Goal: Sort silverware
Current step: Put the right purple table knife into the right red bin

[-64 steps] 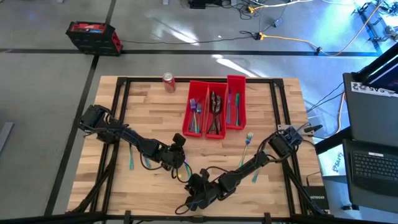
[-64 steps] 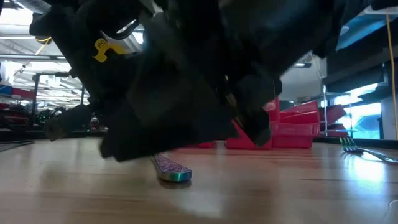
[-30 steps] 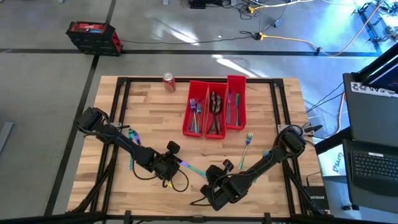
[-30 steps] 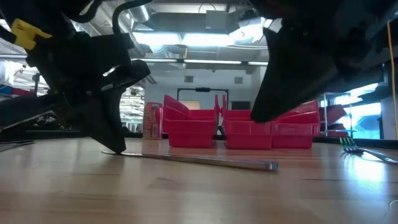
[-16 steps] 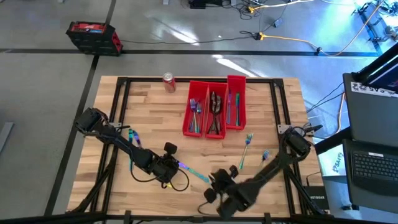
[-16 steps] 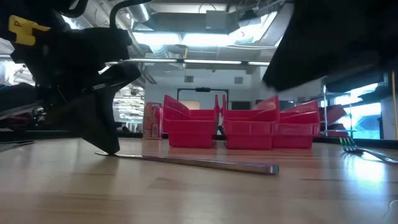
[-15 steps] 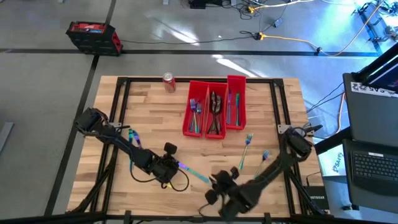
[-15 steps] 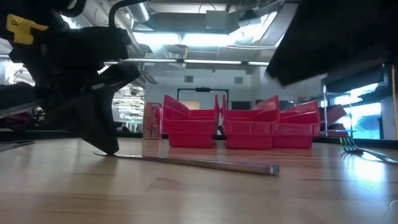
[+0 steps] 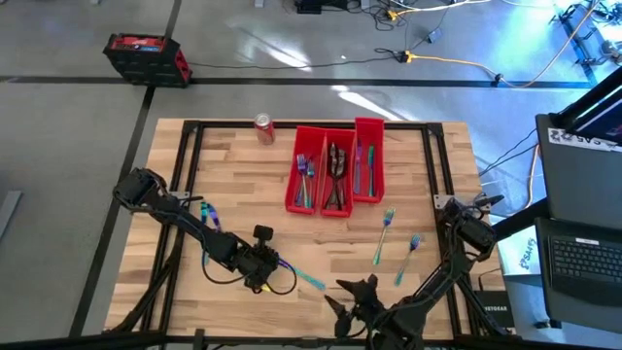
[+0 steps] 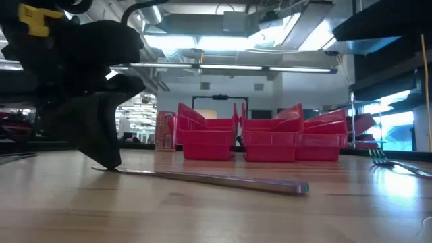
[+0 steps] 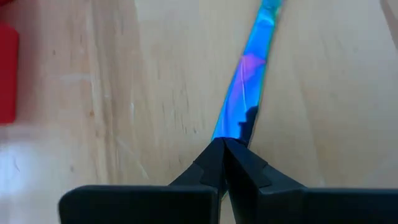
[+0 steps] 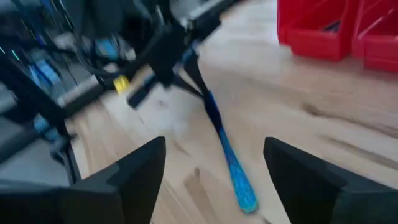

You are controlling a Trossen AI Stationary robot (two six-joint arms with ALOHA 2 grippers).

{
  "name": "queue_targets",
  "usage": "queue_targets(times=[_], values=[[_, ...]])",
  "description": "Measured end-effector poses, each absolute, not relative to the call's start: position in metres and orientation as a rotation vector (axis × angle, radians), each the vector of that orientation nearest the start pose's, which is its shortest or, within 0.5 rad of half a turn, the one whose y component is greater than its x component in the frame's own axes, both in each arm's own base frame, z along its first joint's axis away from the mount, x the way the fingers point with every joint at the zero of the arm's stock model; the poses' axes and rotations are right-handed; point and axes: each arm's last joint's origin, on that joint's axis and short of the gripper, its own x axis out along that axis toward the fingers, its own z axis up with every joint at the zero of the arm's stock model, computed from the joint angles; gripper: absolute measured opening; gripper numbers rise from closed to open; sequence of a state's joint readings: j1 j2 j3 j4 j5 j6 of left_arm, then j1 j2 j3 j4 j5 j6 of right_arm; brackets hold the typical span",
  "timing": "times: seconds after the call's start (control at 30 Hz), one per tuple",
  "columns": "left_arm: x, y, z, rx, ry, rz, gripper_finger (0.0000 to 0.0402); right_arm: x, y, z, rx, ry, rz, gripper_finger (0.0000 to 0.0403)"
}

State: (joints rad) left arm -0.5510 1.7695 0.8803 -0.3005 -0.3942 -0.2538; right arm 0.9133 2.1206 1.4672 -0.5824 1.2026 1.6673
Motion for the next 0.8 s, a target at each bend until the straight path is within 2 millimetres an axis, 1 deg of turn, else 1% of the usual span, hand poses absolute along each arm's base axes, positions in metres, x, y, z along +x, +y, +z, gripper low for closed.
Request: queue_targets(times=[0.1,0.2,0.3,0.43,0.5,0.67,0.8], values=[[0.268,-0.152,0.122,0.267,1.059,0.023,0.0000,0.272,0.311,0.137,0.567,0.197,-0.587,0.0262],[0.268,-0.152,0.122,0.294,1.062,0.009,0.0000,0.274,0.313,0.117,0.554,0.184,-0.573,0.0262],[0.269,-0.151,0.122,0.297,1.062,0.010,0.0000,0.282,0.316,0.105,0.438,0.202,-0.545,0.0262],[0.269,-0.152,0.122,0.295,1.058,0.015,0.0000,0.290,0.318,0.091,0.245,0.286,-0.491,0.0262],[0.268,-0.151,0.122,0.297,1.057,0.018,0.0000,0.294,0.315,0.087,0.211,0.317,-0.483,0.0262],[0.269,-0.151,0.122,0.298,1.053,0.026,0.0000,0.308,0.300,0.081,0.222,0.462,-0.466,0.0261],[0.269,-0.151,0.122,0.296,1.050,0.033,0.0000,0.321,0.286,0.081,0.238,0.474,-0.500,0.0261]])
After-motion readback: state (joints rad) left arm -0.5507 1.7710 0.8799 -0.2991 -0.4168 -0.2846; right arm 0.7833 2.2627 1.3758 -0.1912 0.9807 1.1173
